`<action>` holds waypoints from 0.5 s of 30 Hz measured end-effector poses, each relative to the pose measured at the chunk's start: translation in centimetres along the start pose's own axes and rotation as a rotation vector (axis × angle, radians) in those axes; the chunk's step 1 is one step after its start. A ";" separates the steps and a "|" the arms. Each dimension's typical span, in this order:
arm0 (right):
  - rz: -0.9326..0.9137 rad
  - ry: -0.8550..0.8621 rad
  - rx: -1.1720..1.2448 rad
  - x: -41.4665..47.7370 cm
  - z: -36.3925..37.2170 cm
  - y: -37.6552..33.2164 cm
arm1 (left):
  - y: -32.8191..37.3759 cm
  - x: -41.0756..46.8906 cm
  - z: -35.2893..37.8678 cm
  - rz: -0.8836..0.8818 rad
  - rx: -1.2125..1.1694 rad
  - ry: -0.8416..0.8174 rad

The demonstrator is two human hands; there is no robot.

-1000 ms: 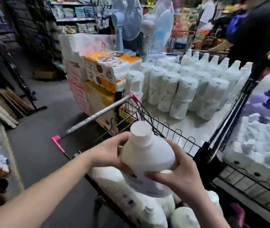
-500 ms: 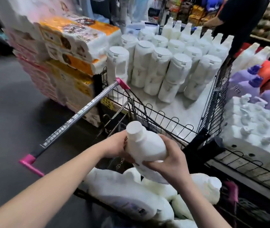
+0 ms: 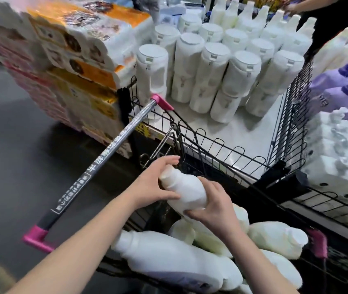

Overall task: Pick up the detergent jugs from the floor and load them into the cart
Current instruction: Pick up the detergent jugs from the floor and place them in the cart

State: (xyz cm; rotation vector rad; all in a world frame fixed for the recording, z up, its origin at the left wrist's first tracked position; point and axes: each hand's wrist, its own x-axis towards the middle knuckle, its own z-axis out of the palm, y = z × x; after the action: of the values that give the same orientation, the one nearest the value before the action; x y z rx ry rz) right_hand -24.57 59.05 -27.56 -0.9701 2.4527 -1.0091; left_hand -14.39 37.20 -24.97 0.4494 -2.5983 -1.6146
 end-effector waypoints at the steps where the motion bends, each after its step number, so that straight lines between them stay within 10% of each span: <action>1: -0.003 -0.030 -0.010 0.3 0.4 0.0 | 0.2 0.1 -0.2 0.018 0.037 -0.029; 15: 0.017 -0.125 -0.058 1.9 2.5 1.7 | -1.6 1.0 0.7 0.140 0.406 -0.112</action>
State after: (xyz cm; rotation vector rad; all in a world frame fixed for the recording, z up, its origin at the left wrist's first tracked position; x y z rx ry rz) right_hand -25.42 57.37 -30.54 -0.9970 2.3951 -0.8492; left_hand -15.18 36.90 -26.80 0.1884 -2.9704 -1.0990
